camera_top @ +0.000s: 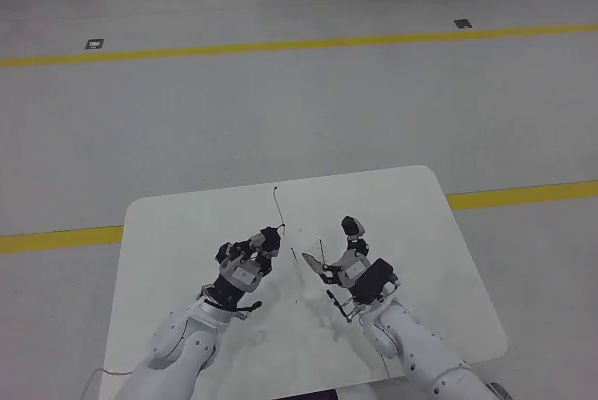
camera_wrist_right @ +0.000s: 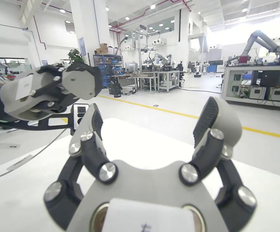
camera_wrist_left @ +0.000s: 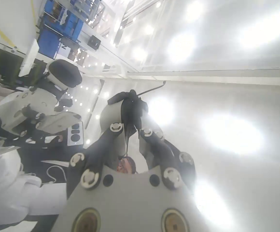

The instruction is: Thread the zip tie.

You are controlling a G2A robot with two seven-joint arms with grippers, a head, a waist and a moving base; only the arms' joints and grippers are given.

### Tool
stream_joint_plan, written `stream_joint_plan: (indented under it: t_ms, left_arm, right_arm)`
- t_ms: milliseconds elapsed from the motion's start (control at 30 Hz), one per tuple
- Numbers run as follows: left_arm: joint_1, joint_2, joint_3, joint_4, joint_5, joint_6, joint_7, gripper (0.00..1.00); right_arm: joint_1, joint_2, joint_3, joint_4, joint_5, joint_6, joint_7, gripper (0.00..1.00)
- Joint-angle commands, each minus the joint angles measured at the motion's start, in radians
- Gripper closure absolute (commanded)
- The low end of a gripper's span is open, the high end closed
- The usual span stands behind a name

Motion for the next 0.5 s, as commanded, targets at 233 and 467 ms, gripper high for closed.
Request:
stream_joint_plan:
  t_ms: [233,467]
  left_arm:
    - [-0.003,-0.008,0.004,0.02,-0.086,-0.017,-0.018,1.0]
    - [0.001,-0.011,0.008,0.018,-0.122,-0.005,-0.013,1.0]
  right_arm:
    - [0.005,-0.011,-0.007,-0.016,0.012,0.02,0.002,0.0]
    - [0.014,-0.016,-0.013,-0.041,-0.007,0.026,0.022,0.0]
